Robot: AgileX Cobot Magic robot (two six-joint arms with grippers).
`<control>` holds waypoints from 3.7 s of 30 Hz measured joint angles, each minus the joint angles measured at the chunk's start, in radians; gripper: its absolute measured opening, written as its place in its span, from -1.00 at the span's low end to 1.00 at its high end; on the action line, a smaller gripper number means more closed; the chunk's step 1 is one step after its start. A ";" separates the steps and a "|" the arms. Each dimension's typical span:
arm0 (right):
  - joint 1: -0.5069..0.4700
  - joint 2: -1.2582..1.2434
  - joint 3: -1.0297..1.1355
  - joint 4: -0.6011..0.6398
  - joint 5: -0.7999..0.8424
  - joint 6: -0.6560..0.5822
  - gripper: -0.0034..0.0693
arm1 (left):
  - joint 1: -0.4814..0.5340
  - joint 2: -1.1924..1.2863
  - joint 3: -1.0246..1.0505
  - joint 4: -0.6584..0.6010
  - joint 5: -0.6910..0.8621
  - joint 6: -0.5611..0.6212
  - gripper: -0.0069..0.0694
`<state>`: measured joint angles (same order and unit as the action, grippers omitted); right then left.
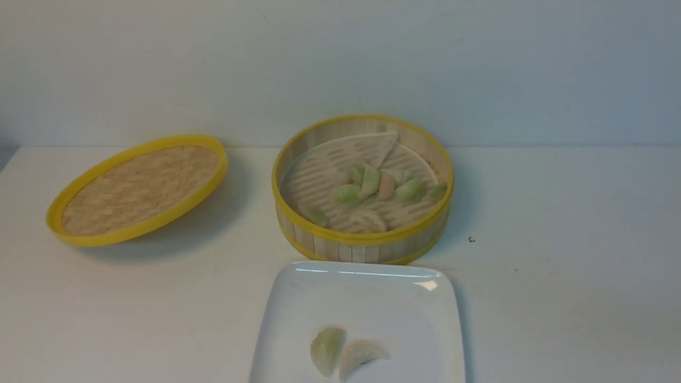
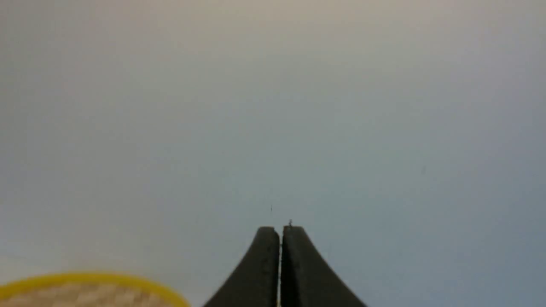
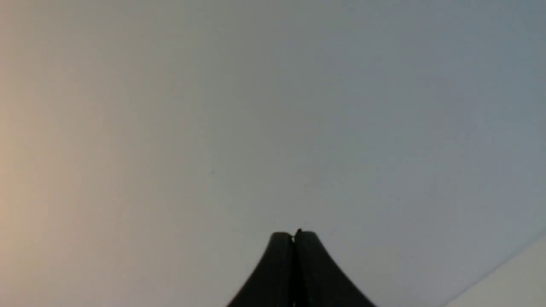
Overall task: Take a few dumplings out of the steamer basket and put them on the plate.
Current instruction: Use the left arm to grab a dumpling from the steamer, then use the left arm to put the dumpling into the plate
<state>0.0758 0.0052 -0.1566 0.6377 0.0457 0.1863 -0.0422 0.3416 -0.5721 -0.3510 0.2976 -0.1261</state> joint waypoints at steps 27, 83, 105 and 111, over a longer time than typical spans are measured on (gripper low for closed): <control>0.005 0.759 -0.763 -0.232 1.039 -0.280 -0.95 | -0.346 1.499 -1.126 0.118 0.815 0.479 -0.83; 0.005 0.759 -0.764 -0.221 1.078 -0.239 -0.95 | -0.422 1.903 -1.811 0.270 0.936 0.264 0.08; 0.005 0.776 -0.771 -0.203 1.027 -0.303 -0.95 | -0.445 1.691 -0.984 0.191 0.899 0.270 0.07; 0.005 0.882 -0.841 -0.200 1.109 -0.368 -0.95 | -0.445 1.708 -0.987 0.147 0.902 0.272 0.39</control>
<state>0.0805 0.8876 -0.9977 0.4380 1.1544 -0.1815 -0.4877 2.0496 -1.5588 -0.2036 1.2001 0.1457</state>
